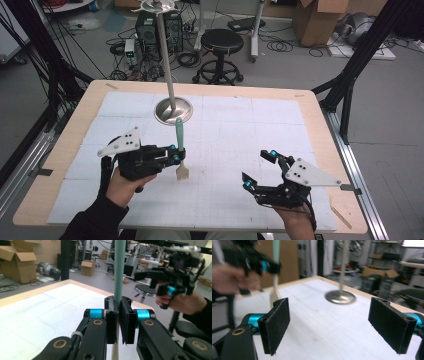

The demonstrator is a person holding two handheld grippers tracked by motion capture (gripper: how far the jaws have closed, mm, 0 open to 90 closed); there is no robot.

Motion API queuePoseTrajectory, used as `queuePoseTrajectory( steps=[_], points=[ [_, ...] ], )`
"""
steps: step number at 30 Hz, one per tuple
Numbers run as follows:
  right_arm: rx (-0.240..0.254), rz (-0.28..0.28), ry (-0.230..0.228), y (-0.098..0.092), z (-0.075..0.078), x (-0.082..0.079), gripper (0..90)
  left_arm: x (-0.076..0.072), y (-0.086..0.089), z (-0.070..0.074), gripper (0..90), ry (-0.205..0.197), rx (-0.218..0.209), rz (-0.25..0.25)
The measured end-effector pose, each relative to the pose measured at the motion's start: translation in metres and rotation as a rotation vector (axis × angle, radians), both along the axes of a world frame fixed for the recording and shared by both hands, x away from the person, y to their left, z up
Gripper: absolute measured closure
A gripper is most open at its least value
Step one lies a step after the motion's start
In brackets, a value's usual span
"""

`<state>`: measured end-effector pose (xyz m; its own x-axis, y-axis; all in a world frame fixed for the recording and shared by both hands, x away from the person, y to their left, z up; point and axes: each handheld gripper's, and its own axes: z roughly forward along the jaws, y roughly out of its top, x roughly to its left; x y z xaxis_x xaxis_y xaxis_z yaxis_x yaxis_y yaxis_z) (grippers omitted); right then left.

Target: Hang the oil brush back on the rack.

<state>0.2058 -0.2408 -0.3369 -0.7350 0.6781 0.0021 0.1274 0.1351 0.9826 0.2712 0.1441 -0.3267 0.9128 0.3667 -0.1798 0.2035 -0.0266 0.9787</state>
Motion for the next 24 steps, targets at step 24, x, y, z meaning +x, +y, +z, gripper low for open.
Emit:
queuePoseTrajectory(
  steps=[24],
  points=[
    [0.037,-0.080,0.044,-0.031,-0.020,0.005,16.2,0.111,0.033,0.083,84.3,0.037,-0.071,-0.007]
  ],
)
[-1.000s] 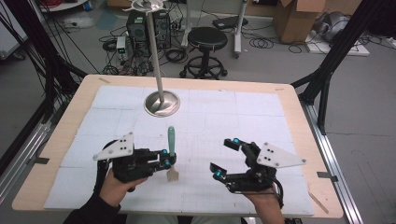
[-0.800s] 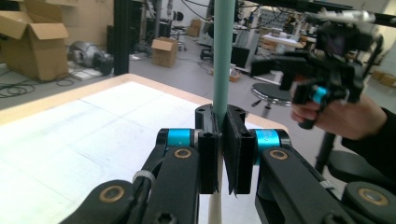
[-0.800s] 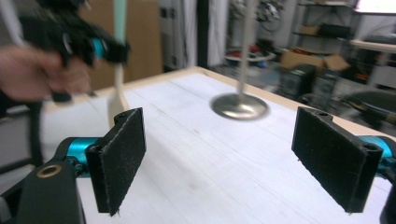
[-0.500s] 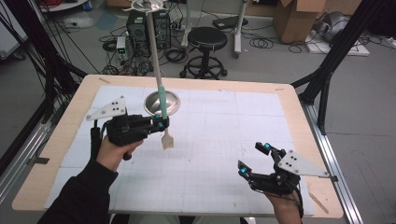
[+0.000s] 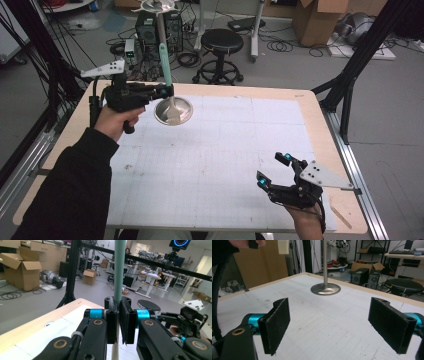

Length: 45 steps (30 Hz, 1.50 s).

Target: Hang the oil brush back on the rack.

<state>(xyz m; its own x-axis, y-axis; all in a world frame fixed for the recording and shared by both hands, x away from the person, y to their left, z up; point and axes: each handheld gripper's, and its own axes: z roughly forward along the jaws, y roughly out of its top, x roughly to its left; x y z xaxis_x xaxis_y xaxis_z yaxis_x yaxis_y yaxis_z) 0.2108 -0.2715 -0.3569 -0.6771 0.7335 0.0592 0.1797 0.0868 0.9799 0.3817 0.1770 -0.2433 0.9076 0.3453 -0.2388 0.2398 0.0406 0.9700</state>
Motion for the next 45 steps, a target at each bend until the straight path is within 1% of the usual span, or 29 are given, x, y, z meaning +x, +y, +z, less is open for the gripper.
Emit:
queuePoseTrajectory(
  steps=[4,7,10,13,17,20,22,28,30,34,36,41,43,45],
  points=[
    [0.002,0.001,0.002,0.001,0.000,0.003,16.2,0.016,0.006,0.011,84.3,0.015,-0.012,-0.013],
    [0.005,0.001,0.004,0.001,-0.001,0.004,16.3,0.029,0.009,0.015,84.3,0.040,-0.018,-0.027],
    [0.003,-0.002,0.003,0.000,-0.001,0.005,16.3,0.040,0.014,0.015,84.3,0.055,-0.034,-0.025],
    [0.007,-0.006,0.002,-0.001,-0.001,0.006,16.2,0.049,0.018,0.014,84.3,0.073,-0.045,-0.017],
    [0.003,-0.009,0.008,-0.001,-0.002,0.006,16.3,0.058,0.018,0.016,84.3,0.080,-0.030,-0.026],
    [0.001,-0.013,0.007,-0.001,-0.002,0.006,16.2,0.065,0.019,0.017,84.3,0.089,-0.046,-0.026],
    [0.002,-0.014,0.006,-0.001,-0.001,0.005,16.2,0.069,0.020,0.016,84.3,0.099,-0.051,-0.024],
    [0.006,-0.025,0.006,-0.003,-0.001,0.005,16.2,0.077,0.021,0.015,84.3,0.114,-0.048,-0.019],
    [0.006,-0.027,0.007,-0.003,-0.001,0.005,16.2,0.079,0.020,0.015,84.3,0.118,-0.056,-0.020],
    [0.005,-0.027,0.005,-0.004,-0.001,0.004,16.2,0.082,0.020,0.013,84.2,0.125,-0.060,-0.022],
    [0.007,-0.026,0.006,-0.004,-0.001,0.004,16.2,0.083,0.020,0.012,84.2,0.124,-0.054,-0.021],
    [0.010,-0.027,0.007,-0.005,-0.001,0.004,16.2,0.086,0.022,0.010,84.3,0.135,-0.069,-0.010],
    [0.010,-0.028,0.009,-0.005,-0.001,0.003,16.3,0.087,0.022,0.009,84.2,0.137,-0.061,-0.009],
    [0.014,-0.029,0.006,-0.006,-0.001,0.003,16.2,0.088,0.021,0.008,84.2,0.143,-0.064,-0.004]
  ],
)
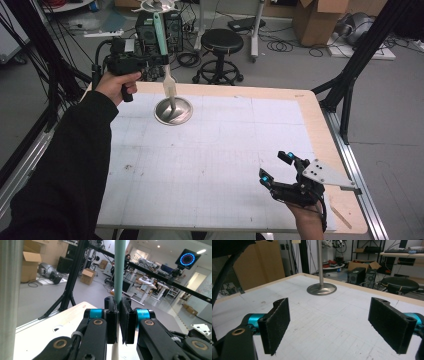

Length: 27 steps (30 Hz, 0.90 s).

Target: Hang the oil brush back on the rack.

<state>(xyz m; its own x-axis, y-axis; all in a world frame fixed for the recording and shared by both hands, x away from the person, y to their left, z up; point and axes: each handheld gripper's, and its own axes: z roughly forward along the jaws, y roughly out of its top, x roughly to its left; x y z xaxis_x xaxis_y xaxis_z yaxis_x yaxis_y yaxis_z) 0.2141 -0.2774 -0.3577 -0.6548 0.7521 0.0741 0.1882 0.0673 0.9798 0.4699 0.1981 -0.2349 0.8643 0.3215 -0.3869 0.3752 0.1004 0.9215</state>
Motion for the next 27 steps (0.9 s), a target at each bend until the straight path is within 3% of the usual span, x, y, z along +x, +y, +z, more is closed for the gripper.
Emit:
queuePoseTrajectory(
  steps=[8,12,15,16,18,22,24,27],
  points=[
    [-0.001,0.001,0.001,0.000,0.000,-0.001,16.3,0.005,-0.001,-0.005,84.2,0.024,0.002,0.016],
    [0.000,-0.002,0.000,-0.001,0.001,-0.002,16.3,0.005,-0.002,-0.006,83.8,0.019,0.006,0.032],
    [0.003,-0.004,-0.003,-0.002,0.001,-0.003,16.2,0.001,-0.004,-0.004,83.4,0.000,0.031,0.056],
    [0.003,-0.004,-0.004,-0.002,0.001,-0.004,16.2,-0.001,-0.005,-0.003,81.0,-0.011,0.048,0.070],
    [0.000,-0.007,-0.003,-0.003,0.001,-0.005,16.3,-0.009,-0.007,-0.002,66.1,-0.051,0.094,0.119],
    [0.006,-0.023,-0.006,-0.005,0.001,-0.006,16.3,-0.026,-0.005,-0.001,50.7,-0.107,0.105,0.195],
    [0.012,-0.036,-0.005,-0.007,0.000,-0.007,16.2,-0.038,-0.003,-0.002,40.1,-0.127,0.130,0.241],
    [0.011,-0.054,-0.008,-0.010,-0.001,-0.009,16.3,-0.057,-0.001,-0.006,30.3,-0.157,0.152,0.272]
  ],
)
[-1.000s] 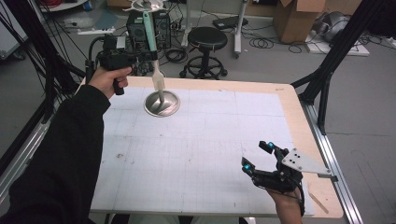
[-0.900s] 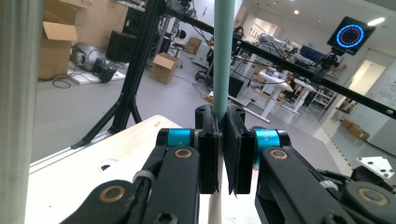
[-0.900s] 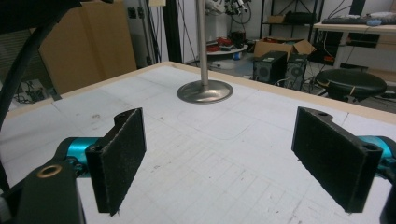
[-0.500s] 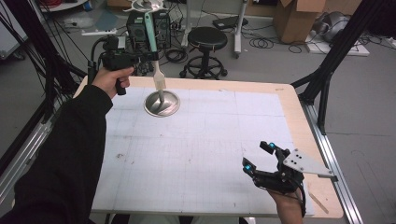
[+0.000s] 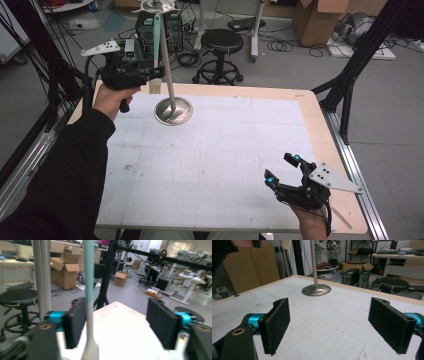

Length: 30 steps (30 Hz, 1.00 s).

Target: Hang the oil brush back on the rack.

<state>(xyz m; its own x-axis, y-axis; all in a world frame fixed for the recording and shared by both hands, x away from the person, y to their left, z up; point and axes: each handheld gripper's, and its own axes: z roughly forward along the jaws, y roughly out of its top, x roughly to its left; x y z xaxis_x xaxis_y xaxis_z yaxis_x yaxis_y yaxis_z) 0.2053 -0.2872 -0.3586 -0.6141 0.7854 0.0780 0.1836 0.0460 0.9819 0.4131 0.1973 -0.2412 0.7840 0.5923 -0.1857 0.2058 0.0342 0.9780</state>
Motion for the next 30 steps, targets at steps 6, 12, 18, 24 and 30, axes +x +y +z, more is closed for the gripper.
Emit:
queuePoseTrajectory(
  steps=[6,12,18,24,30],
  points=[
    [0.007,-0.031,0.002,-0.006,-0.001,-0.004,16.2,-0.046,-0.003,-0.015,22.1,-0.034,0.059,0.018],
    [0.001,-0.058,-0.005,-0.008,0.000,-0.011,16.2,-0.092,-0.012,-0.041,16.8,-0.074,0.035,0.012],
    [0.003,-0.065,-0.005,-0.007,-0.001,-0.011,16.2,-0.129,-0.014,-0.071,16.9,-0.130,0.029,0.022],
    [0.011,-0.057,0.008,-0.005,-0.007,-0.007,16.2,-0.155,-0.005,-0.105,17.1,-0.125,0.017,0.034],
    [-0.005,-0.055,0.008,0.000,-0.009,-0.005,16.3,-0.171,0.004,-0.127,17.9,-0.101,0.026,0.049]
  ],
)
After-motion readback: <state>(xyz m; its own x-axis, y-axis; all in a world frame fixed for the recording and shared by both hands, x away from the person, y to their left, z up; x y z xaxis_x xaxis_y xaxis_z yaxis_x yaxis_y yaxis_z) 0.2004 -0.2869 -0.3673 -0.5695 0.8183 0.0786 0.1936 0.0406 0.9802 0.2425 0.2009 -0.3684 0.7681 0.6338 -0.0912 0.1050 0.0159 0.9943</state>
